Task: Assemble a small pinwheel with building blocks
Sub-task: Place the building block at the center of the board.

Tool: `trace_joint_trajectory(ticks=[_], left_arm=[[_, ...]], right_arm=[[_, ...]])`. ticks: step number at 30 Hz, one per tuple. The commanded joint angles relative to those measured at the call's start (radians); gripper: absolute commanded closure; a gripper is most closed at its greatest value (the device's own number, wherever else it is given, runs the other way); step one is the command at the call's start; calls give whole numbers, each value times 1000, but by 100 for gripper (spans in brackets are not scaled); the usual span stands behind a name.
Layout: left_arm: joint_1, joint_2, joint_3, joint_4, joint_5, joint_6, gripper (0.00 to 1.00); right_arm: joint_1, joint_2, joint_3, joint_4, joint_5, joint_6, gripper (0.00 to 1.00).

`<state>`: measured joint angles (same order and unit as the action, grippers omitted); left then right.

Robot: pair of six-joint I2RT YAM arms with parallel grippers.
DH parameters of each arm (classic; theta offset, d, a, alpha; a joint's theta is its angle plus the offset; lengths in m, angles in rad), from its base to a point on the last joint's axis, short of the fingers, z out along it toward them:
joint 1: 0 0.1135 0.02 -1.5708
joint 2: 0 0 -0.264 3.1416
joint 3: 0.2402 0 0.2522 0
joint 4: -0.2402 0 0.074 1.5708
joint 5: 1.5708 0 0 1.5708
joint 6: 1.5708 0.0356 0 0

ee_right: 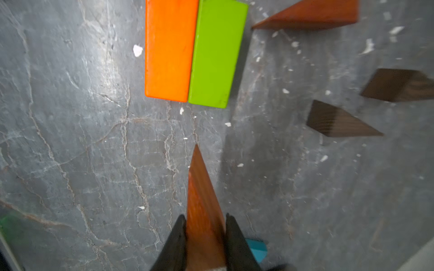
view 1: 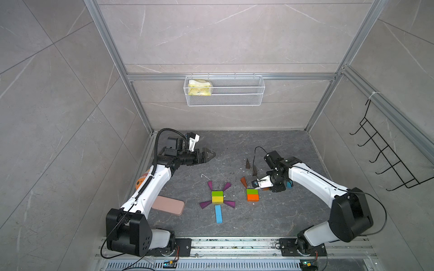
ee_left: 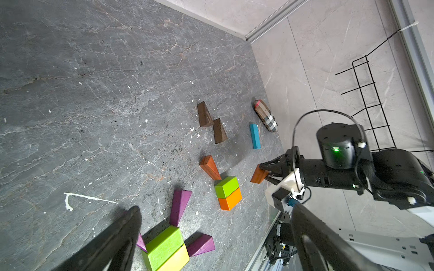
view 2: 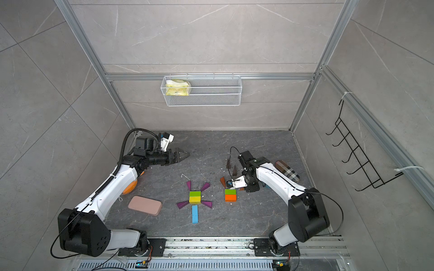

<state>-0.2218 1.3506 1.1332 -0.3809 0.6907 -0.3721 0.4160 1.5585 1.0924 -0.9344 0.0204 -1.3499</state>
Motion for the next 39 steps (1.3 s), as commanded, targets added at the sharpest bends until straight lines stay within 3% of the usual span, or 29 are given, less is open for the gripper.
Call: trace_joint_trajectory(ticks=[1, 18, 39], left_arm=[[4, -24, -4, -6, 19, 48, 0], [5, 19, -4, -11, 17, 63, 0], [6, 38, -4, -13, 21, 76, 0]], right_arm=[[-5, 55, 35, -1, -27, -78, 84], [-12, 203, 128, 86, -34, -107, 83], [-12, 253, 138, 126, -27, -166, 79]])
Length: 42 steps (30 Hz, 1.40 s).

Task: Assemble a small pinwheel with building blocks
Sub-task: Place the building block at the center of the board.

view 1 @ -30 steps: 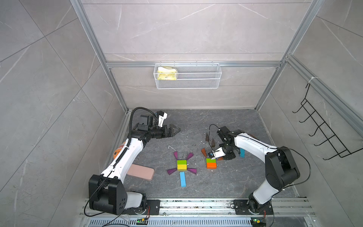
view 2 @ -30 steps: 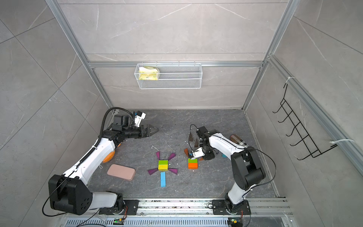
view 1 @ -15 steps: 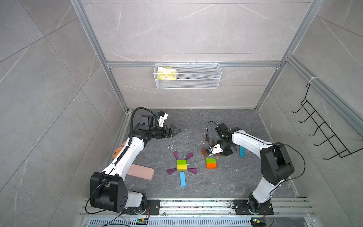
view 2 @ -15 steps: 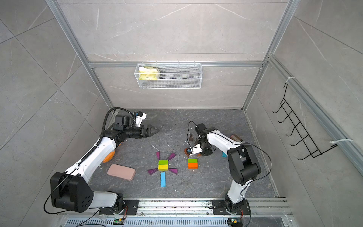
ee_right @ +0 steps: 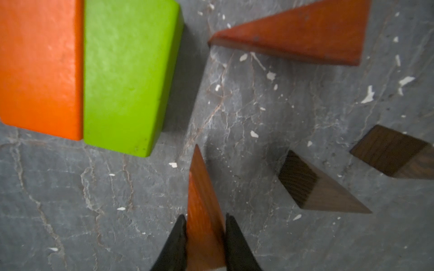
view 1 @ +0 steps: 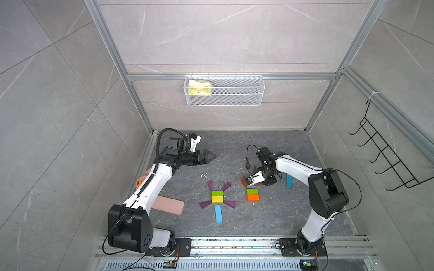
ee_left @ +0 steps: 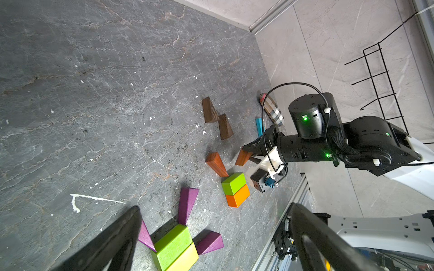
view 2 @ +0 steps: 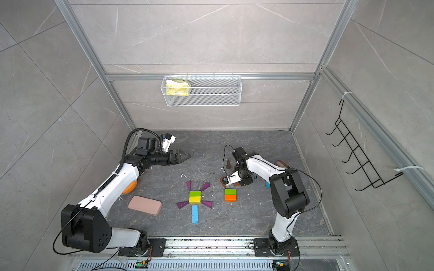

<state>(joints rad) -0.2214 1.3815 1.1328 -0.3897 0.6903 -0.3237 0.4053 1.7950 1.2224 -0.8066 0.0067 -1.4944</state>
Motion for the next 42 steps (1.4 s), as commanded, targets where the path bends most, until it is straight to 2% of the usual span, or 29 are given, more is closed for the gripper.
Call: trace_joint_trajectory(ticks=[1, 9, 25, 29, 34, 37, 39, 41, 42], left_arm=[[6, 7, -5, -5, 21, 31, 0], [6, 13, -4, -5, 26, 31, 0], [5, 19, -4, -5, 37, 30, 0], [6, 18, -4, -3, 41, 31, 0], [5, 15, -5, 3, 52, 25, 0], [6, 13, -8, 10, 57, 25, 0], [2, 15, -13, 24, 65, 31, 0], [-23, 23, -15, 31, 77, 69, 0], [-51, 31, -10, 18, 71, 103, 0]], right_arm=[[0, 19, 6, 0, -14, -23, 78], [-1, 27, -9, 16, -7, -26, 75], [-2, 32, -45, 75, 10, -23, 61], [-2, 0, -40, 71, 10, -4, 58], [-2, -108, -58, 19, 6, 40, 53], [-1, -213, -97, 14, 32, 91, 52], [-1, -288, -118, 60, 85, 182, 52], [-1, -347, -112, 156, 179, 370, 52], [-1, -370, -94, 195, 241, 507, 52]])
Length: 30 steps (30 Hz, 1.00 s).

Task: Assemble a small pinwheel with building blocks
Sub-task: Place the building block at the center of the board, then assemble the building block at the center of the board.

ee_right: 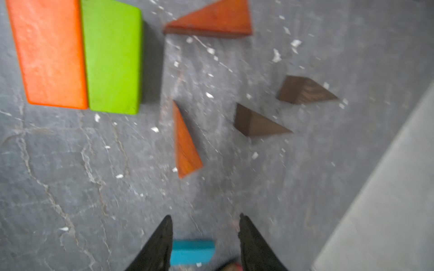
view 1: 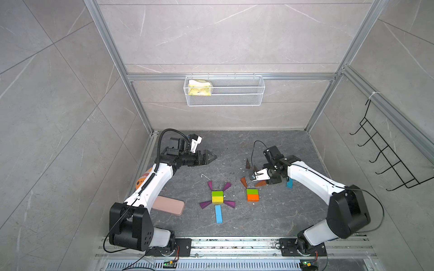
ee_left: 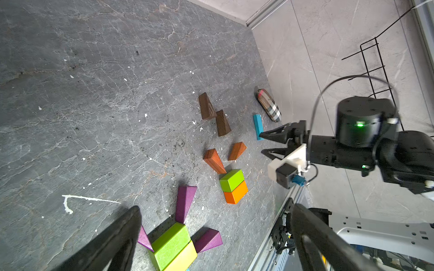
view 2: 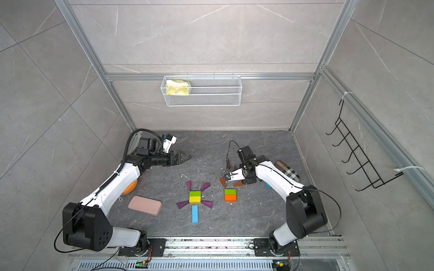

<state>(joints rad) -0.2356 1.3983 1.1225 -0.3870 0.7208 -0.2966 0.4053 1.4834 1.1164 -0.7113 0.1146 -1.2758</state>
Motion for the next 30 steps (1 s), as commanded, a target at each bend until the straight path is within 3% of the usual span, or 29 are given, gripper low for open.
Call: trace_joint_trajectory(ticks=[1, 2, 6, 10, 13, 15, 17, 22, 24, 27, 30], left_arm=[[-73, 24, 11, -11, 18, 117, 0], [-110, 31, 24, -40, -18, 163, 0], [-252, 30, 41, -39, -127, 272, 2], [-364, 87, 106, -39, -235, 336, 20], [-439, 215, 213, -91, -288, 367, 46], [-478, 292, 264, -86, -300, 355, 63], [-504, 353, 302, -68, -318, 336, 76], [-554, 484, 401, -59, -355, 267, 89], [-579, 534, 437, -59, -378, 248, 93], [-596, 613, 493, -70, -390, 205, 99], [-616, 675, 544, -73, -411, 174, 100]], right_arm=[[-1, -76, 43, 101, 165, 429, 56], [-6, -92, 74, 86, 167, 543, 60], [-15, -161, 87, 113, 235, 960, 50], [-49, -277, 17, 161, 59, 1234, 51], [-58, -346, -93, 220, 22, 1365, 27], [-66, -362, -152, 243, -68, 1389, 1], [-88, -364, -175, 230, -124, 1424, 0], [-179, -386, -302, 240, -183, 1556, 3], [-193, -384, -333, 188, -147, 1616, 21], [-197, -348, -346, 123, -80, 1683, 37], [-197, -289, -359, 124, -153, 1708, 54]])
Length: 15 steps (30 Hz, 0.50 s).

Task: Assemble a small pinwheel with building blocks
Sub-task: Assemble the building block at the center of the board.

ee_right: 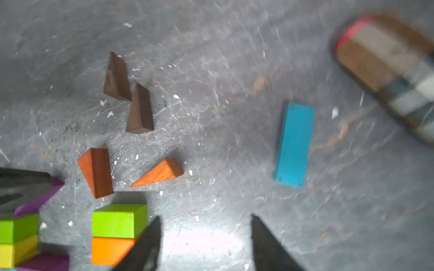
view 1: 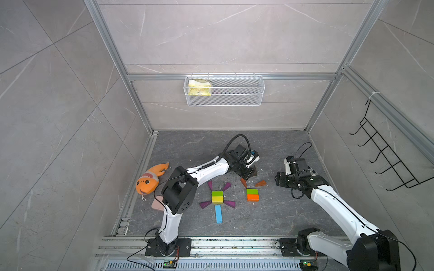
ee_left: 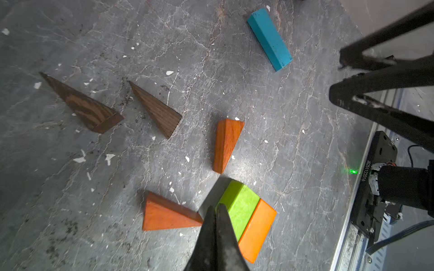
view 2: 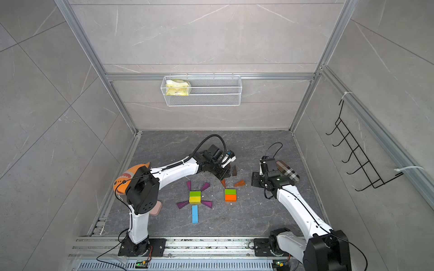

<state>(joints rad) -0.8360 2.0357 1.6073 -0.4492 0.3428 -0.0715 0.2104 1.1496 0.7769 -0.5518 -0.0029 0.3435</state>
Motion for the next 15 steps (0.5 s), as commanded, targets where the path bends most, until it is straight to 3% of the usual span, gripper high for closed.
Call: trace_joint_trajectory(ticks=[1, 5, 15], left_arm=[[-23, 54, 71, -12, -42, -56, 100], [-46, 126, 155, -64, -100, -72, 100], [-52, 191, 184, -95, -96, -95, 100]], right_arm=[[-2, 65, -24, -27, -58, 96, 60], [-2, 147, -24, -8, -72, 114, 66], [-1, 280, -25, 104, -108, 155, 67]])
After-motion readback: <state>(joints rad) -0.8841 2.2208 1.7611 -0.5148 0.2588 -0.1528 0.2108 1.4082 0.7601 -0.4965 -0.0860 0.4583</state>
